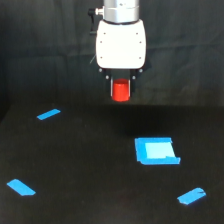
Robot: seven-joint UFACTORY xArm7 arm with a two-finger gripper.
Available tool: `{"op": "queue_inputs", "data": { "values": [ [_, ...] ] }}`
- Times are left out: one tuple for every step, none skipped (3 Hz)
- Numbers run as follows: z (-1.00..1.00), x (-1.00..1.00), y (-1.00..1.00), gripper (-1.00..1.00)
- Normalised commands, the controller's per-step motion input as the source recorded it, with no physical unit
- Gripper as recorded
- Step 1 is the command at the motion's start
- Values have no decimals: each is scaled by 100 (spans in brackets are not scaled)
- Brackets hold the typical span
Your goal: Pick up the red object from the table
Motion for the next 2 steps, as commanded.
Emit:
{"op": "queue_inputs", "data": {
  "values": [
    [8,-3,6,-91],
    [8,0,-5,-95]
  ]
}}
